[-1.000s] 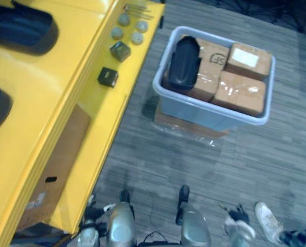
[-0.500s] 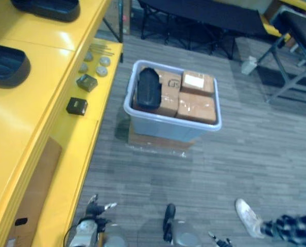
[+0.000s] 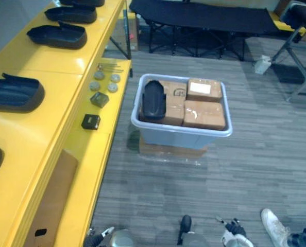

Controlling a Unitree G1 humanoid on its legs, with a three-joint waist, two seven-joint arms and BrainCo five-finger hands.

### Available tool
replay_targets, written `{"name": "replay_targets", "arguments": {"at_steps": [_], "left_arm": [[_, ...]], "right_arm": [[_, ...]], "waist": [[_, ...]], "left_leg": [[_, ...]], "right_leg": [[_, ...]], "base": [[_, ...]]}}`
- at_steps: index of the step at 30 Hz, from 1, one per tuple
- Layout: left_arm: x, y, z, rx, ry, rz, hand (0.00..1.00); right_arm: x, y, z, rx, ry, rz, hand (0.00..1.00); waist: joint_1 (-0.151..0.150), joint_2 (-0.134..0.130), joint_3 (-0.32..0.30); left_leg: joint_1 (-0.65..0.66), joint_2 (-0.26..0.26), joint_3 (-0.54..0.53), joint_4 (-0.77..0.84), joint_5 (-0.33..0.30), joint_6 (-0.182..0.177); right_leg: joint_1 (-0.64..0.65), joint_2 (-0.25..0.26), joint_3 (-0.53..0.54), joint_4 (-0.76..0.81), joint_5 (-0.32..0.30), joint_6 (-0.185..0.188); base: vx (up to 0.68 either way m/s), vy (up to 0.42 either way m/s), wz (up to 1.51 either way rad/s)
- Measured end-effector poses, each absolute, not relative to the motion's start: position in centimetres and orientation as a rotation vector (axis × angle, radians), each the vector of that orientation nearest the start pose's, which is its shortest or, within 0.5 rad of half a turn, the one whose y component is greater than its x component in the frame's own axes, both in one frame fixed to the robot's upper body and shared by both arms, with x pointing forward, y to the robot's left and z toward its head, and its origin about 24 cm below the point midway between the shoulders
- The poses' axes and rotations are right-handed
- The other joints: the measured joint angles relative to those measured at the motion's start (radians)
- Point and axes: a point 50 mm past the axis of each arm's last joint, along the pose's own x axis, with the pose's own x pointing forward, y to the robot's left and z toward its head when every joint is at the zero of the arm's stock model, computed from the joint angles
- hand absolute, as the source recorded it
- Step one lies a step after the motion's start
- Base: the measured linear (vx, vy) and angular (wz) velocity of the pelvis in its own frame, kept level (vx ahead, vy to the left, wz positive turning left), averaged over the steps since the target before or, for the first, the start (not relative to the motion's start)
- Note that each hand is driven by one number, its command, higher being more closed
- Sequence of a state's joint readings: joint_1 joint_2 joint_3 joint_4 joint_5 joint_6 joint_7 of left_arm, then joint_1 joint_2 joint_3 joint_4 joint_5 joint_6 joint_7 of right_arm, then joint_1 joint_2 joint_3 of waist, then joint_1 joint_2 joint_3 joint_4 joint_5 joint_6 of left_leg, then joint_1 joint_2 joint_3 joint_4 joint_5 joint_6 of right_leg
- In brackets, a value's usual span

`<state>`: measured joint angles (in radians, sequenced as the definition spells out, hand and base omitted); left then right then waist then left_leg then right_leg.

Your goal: Walk over and take plastic housings, then place them on the shelf

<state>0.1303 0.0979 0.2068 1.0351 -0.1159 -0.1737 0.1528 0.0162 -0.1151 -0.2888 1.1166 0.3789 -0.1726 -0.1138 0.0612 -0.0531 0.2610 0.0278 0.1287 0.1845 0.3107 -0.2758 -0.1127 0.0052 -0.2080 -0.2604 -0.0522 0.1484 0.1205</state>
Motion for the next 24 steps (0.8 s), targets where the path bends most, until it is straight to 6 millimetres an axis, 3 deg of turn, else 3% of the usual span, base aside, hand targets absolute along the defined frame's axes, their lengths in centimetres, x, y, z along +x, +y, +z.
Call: {"name": "replay_targets", "arguments": {"at_steps": [2, 4, 7, 9, 11, 12, 14, 15, 18, 22, 24], "left_arm": [[9.1, 22.6, -15.1, -0.01, 0.953, 0.472, 0.0], [9.4, 22.8, -14.9, 0.026, 0.938, 0.455, 0.0], [10.3, 23.9, -14.1, 0.019, 0.887, 0.524, 0.0], [11.6, 24.4, -13.6, 0.005, 0.858, 0.53, 0.0], [12.5, 25.4, -13.0, -0.01, 0.83, 0.557, 0.0], [12.8, 25.7, -12.9, -0.018, 0.822, 0.571, 0.0], [13.6, 25.6, -12.7, -0.038, 0.811, 0.595, 0.0], [13.9, 25.4, -12.6, -0.04, 0.811, 0.601, 0.0], [12.5, 24.4, -13.4, -0.113, 0.85, 0.627, 0.0], [9.9, 23.8, -14.4, -0.19, 0.902, 0.691, 0.0], [8.8, 23.3, -14.8, -0.214, 0.929, 0.7, 0.0]], "right_arm": [[11.7, -23.6, -14.8, 0.295, 0.877, -0.647, 0.0], [12.3, -22.8, -14.7, 0.291, 0.871, -0.636, 0.0], [12.5, -22.2, -14.8, 0.275, 0.873, -0.606, 0.0], [12.8, -22.2, -14.7, 0.265, 0.862, -0.598, 0.0], [12.7, -22.1, -14.7, 0.245, 0.868, -0.583, 0.0], [12.8, -22.1, -14.7, 0.233, 0.869, -0.573, 0.0], [12.7, -22.0, -14.7, 0.222, 0.873, -0.563, 0.0], [12.7, -22.0, -14.7, 0.231, 0.869, -0.56, 0.0], [12.7, -22.2, -14.7, 0.273, 0.851, -0.587, 0.0], [13.2, -23.4, -14.1, 0.304, 0.787, -0.617, 0.0], [13.3, -24.4, -13.7, 0.27, 0.764, -0.617, 0.0]], "waist": [[0.012, 0.002, 0.009], [0.011, -0.002, 0.048], [0.013, -0.009, 0.061], [0.011, -0.011, 0.072], [0.013, -0.019, 0.076], [0.012, -0.017, 0.077], [0.015, -0.02, 0.081], [0.015, -0.022, 0.08], [0.014, -0.035, 0.075], [0.021, -0.035, 0.075], [0.031, -0.038, 0.075]], "left_leg": [[-0.037, -0.009, -0.024, 0.048, -0.042, 0.018], [-0.064, -0.007, -0.034, 0.13, -0.073, 0.026], [-0.123, 0.004, -0.05, 0.223, -0.115, 0.041], [-0.162, 0.015, -0.075, 0.254, -0.125, 0.05], [-0.181, 0.029, -0.105, 0.256, -0.129, 0.031], [-0.186, 0.038, -0.126, 0.253, -0.128, 0.018], [-0.187, 0.052, -0.179, 0.219, -0.108, -0.012], [-0.18, 0.053, -0.206, 0.176, -0.086, -0.026], [-0.102, 0.046, -0.264, 0.03, 0.005, -0.046], [-0.098, 0.045, -0.278, 0.033, 0.127, -0.054], [-0.137, 0.035, -0.23, 0.146, 0.176, -0.062]], "right_leg": [[-0.078, -0.014, 0.021, 0.115, -0.041, -0.027], [-0.143, -0.031, 0.037, 0.274, -0.081, -0.08], [-0.159, -0.036, 0.037, 0.252, -0.067, -0.064], [-0.171, -0.034, 0.038, 0.237, -0.071, -0.076], [-0.165, -0.011, 0.036, 0.211, -0.073, -0.069], [-0.149, 0.004, 0.026, 0.192, -0.074, -0.046], [-0.13, 0.031, 0.009, 0.194, -0.09, 0.001], [-0.141, 0.034, 0.008, 0.237, -0.127, 0.01], [-0.14, 0.024, -0.023, 0.358, -0.233, -0.008], [-0.07, 0.024, -0.043, 0.321, -0.254, -0.03], [-0.003, 0.015, -0.049, 0.258, -0.254, -0.03]], "base": [[-0.19, 0.13, -0.18], [-0.19, 0.164, -0.14], [-0.16, 0.135, 0.03], [-0.13, 0.131, 0.21], [-0.03, 0.001, 0.29], [0.09, -0.097, 0.41], [0.18, -0.157, 0.57], [0.2, -0.161, 0.58], [0.25, -0.205, 0.68], [0.22, -0.189, 0.4], [0.17, -0.122, 0.13]]}}
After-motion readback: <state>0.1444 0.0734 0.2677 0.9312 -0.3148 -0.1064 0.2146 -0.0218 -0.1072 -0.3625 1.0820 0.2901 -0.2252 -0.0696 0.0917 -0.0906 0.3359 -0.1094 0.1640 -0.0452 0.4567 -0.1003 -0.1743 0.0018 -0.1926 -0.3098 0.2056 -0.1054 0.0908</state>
